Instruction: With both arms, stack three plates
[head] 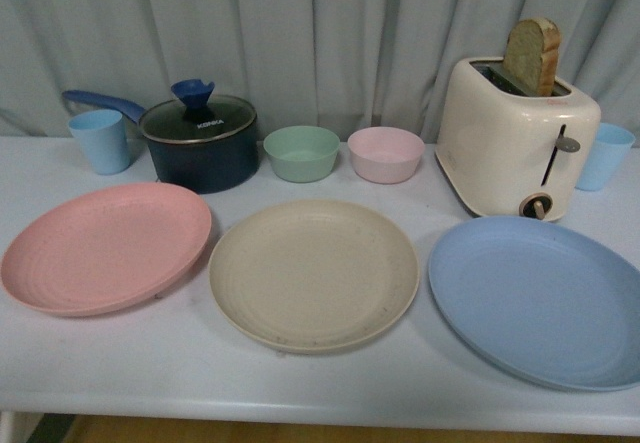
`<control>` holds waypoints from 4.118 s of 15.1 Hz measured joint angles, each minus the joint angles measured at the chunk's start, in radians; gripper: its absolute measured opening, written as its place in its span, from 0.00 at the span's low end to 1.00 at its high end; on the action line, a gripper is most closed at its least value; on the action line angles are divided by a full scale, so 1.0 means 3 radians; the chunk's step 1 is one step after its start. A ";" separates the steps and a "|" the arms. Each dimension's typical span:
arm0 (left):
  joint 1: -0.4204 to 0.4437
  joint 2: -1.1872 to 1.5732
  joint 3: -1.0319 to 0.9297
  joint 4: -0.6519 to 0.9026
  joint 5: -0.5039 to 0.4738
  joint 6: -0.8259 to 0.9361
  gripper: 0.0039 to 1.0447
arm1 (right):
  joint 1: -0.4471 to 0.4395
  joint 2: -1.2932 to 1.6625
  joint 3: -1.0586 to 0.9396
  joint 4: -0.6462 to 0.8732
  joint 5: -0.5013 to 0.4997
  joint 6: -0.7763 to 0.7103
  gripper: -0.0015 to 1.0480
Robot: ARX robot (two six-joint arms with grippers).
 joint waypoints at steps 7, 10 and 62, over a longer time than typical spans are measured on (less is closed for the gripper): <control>0.0033 0.2079 0.0951 0.0058 -0.0926 0.0153 0.94 | 0.0001 0.0001 0.0000 -0.0001 0.0000 0.0000 0.94; 0.0296 0.3338 0.1480 0.0575 -0.0451 0.0411 0.94 | 0.0000 0.0001 0.0000 0.0000 0.0001 0.0000 0.94; -0.0730 0.6156 0.3891 -0.0456 0.0362 -0.0589 0.02 | 0.0000 0.0001 0.0000 0.0001 0.0001 0.0000 0.94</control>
